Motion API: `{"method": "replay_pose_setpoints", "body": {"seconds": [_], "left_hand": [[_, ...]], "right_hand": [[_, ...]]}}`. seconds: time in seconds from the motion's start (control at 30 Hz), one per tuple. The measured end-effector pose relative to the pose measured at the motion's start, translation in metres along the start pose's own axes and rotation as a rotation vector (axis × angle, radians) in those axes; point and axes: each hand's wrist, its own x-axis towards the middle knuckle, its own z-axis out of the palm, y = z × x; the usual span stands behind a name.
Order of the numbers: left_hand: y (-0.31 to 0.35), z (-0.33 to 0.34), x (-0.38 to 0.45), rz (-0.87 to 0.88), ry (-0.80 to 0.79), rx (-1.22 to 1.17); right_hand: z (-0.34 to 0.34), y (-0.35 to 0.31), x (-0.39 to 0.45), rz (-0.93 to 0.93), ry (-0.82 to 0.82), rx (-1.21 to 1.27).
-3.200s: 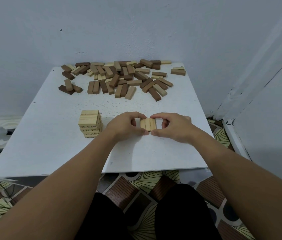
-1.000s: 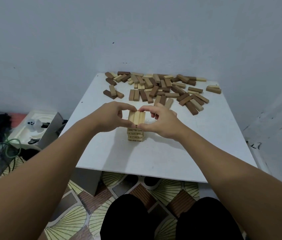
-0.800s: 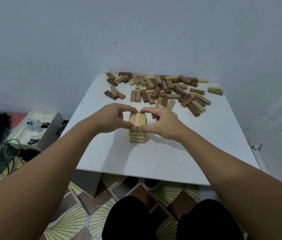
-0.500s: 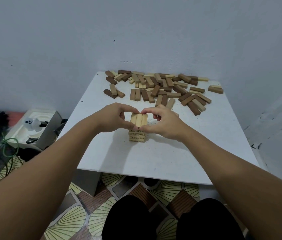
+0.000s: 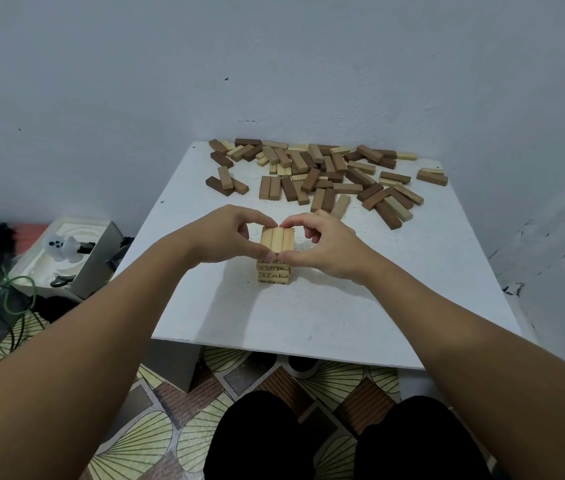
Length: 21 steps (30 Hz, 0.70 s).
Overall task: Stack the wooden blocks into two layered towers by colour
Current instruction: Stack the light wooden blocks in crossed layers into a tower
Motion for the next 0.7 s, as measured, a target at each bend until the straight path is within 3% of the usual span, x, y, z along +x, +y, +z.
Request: {"method": "replay_pose_setpoints", "body": {"seconds": [0.7], "left_hand": [[-0.017,-0.005,0.001,-0.030,-0.004,-0.171]], "right_hand": [[0.001,0.014,-0.001,0.008,0.014,0.025]]}}
